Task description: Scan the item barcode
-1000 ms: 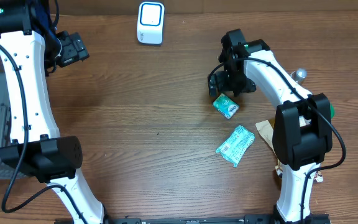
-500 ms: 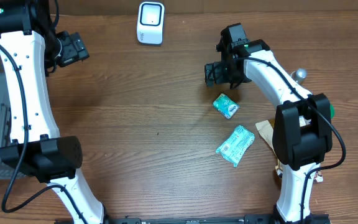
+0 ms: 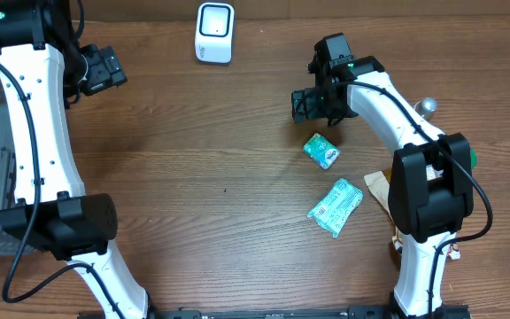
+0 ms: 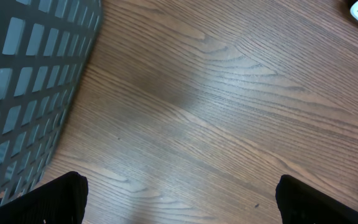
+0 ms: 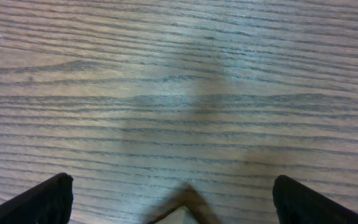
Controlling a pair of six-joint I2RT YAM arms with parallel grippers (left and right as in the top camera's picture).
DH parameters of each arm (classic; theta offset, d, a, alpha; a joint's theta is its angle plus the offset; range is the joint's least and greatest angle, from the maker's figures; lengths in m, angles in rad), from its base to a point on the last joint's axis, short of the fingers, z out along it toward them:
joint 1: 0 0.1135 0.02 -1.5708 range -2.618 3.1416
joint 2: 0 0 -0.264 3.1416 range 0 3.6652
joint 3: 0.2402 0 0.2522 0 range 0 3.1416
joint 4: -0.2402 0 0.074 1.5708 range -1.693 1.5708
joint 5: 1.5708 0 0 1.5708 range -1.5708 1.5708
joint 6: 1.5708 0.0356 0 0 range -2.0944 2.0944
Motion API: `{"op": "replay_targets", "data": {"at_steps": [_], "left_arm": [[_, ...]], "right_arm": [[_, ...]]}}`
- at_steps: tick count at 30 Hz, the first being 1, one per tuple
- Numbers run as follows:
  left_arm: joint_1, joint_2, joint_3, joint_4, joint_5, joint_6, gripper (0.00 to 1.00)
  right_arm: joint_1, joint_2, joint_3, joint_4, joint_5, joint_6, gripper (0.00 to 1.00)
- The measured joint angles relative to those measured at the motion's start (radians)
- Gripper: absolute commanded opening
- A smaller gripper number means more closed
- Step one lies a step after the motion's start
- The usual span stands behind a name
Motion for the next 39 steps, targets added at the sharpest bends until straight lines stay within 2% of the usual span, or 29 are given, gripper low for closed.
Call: {"op": "replay_targets", "data": {"at_steps": [24, 29, 39], "left_arm": [[0.0, 0.0, 0.0, 0.0, 0.0, 0.0, 1.0], [0.0, 0.0, 0.0, 0.0, 0.0, 0.0, 1.0], [0.0, 0.0, 0.0, 0.0, 0.0, 0.0, 1.0]], "right_arm": [[0.0, -0.016, -0.001, 0.0, 0.0, 0.0, 1.0], [0.004, -0.153, -0.009, 0.0, 0.002, 0.0, 1.0], [0.026, -0.605, -0.008, 0.003, 0.007, 0.0, 1.0]]}}
